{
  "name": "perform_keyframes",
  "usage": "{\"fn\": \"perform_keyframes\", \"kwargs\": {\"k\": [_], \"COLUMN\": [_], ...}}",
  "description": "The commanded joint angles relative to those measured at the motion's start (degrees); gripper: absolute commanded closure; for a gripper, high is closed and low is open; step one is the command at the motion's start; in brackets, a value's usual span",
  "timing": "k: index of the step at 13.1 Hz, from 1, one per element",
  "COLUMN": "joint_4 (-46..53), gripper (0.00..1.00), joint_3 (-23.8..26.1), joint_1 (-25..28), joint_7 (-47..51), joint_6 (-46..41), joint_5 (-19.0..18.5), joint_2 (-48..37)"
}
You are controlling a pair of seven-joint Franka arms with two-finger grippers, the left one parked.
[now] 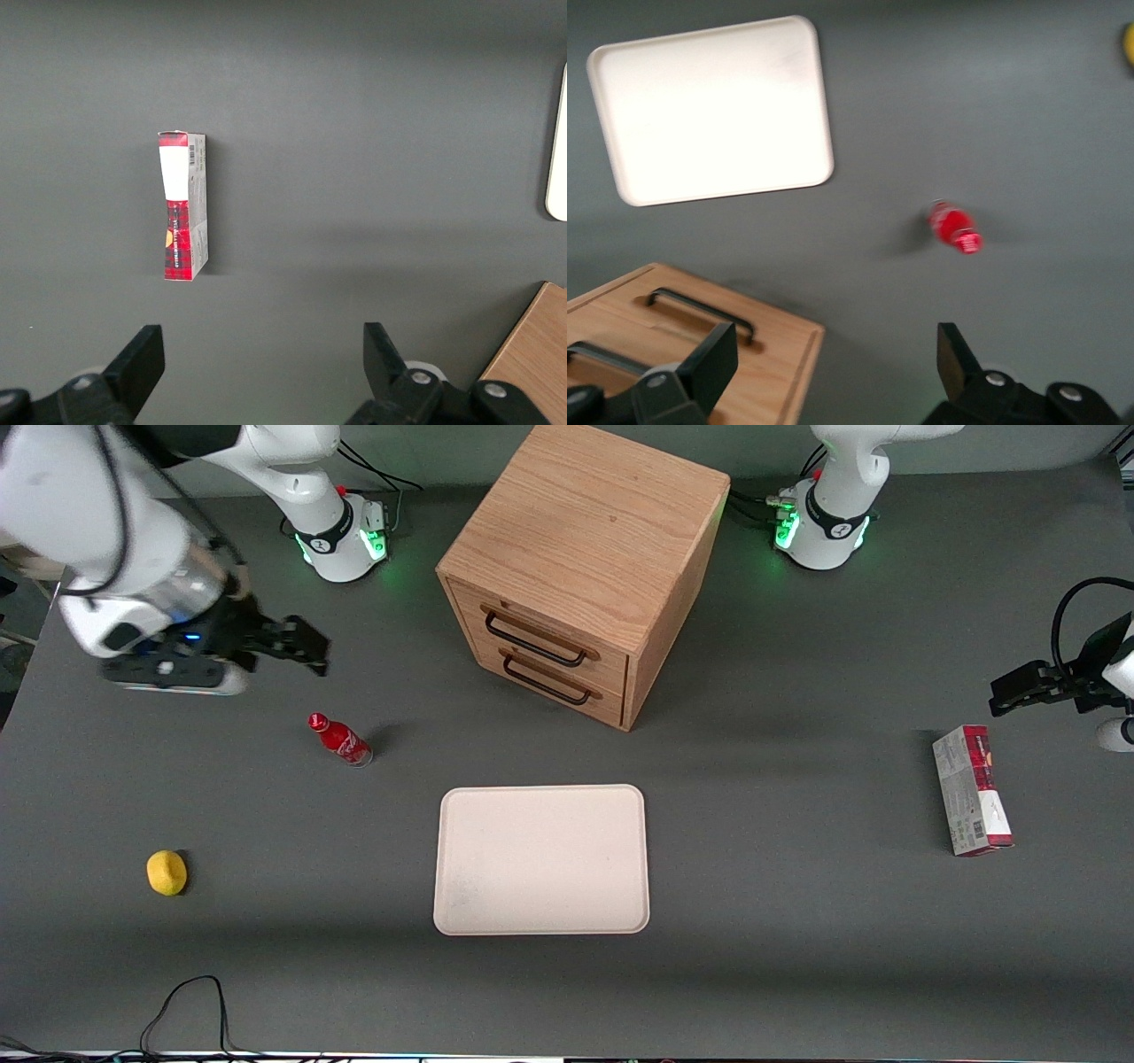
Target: Open upper drawer
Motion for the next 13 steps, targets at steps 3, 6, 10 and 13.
{"fn": "perform_keyframes", "kwargs": {"k": [3, 6, 10, 13], "joint_4": [6.7, 8.0, 7.9, 7.1], "gripper": [0.0, 0.0, 0.0, 0.0], "joint_3": [10.7, 17.5, 23.1, 23.3], "joint_1": [0.4, 0.5, 1.3, 1.4], "joint_7": [-8.0, -15.7, -27.1, -37.1], "joint_6": [0.1, 0.1, 0.7, 2.3], "joint_5": [-1.2, -0.9, -1.1, -1.2], "joint_2": [8.4, 12.2, 17.4, 19.3]}}
